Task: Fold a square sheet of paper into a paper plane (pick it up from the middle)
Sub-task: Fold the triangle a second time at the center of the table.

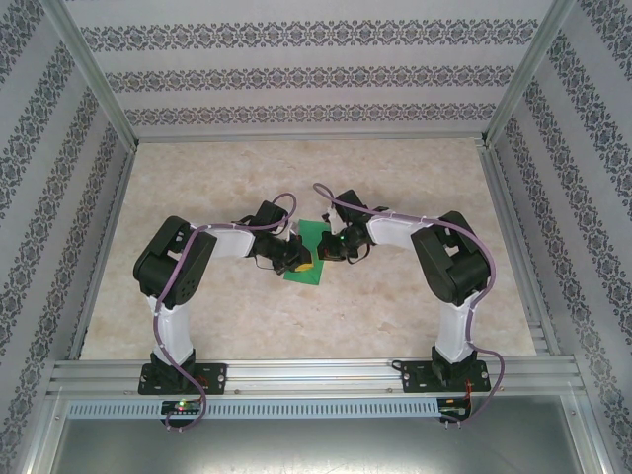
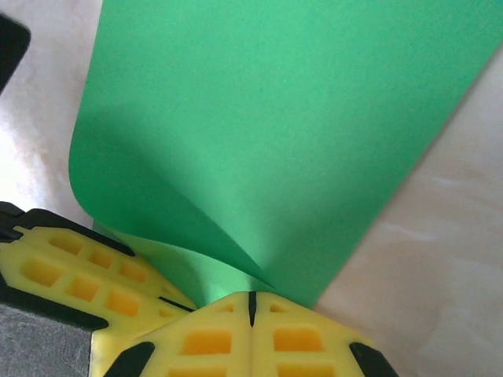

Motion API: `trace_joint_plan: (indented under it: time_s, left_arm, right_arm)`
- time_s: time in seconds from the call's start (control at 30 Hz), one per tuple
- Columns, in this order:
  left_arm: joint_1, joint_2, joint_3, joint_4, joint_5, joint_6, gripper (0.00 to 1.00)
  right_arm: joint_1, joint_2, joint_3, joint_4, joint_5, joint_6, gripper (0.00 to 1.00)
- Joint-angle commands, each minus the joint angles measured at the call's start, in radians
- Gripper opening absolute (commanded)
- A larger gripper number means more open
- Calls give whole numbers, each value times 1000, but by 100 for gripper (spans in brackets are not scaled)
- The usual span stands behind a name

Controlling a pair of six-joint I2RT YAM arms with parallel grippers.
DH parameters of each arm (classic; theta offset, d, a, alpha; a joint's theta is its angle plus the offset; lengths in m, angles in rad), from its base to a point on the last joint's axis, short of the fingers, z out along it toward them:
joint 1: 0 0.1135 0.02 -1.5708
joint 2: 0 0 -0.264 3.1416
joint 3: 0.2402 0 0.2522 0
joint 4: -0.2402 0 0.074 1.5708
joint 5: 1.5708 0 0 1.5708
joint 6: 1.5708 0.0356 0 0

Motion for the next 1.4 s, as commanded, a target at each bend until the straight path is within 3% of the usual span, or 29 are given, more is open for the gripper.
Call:
trace_joint_plan:
  time_s: [0.0,0.2,0.43,1.07,1.37]
  left_arm:
    - [-7,17,-38,-127,-107,-14,8]
    - [-5,-87,-28,-7,-76,0,14]
    - [11,-73,1,0,-105,-4,15]
    - [16,9,100,-165,-221,108,12]
    - [136,18,54,-196,-202,158,11]
  right_arm:
    - [9,42,24,-59,63,-37,2]
    - [8,75,20,-115,122,-101,0]
    - [7,91,24,-127,134,-135,0]
    - [7,111,42,-160,142,-147,0]
    - [7,115,44,-202,197,-177,0]
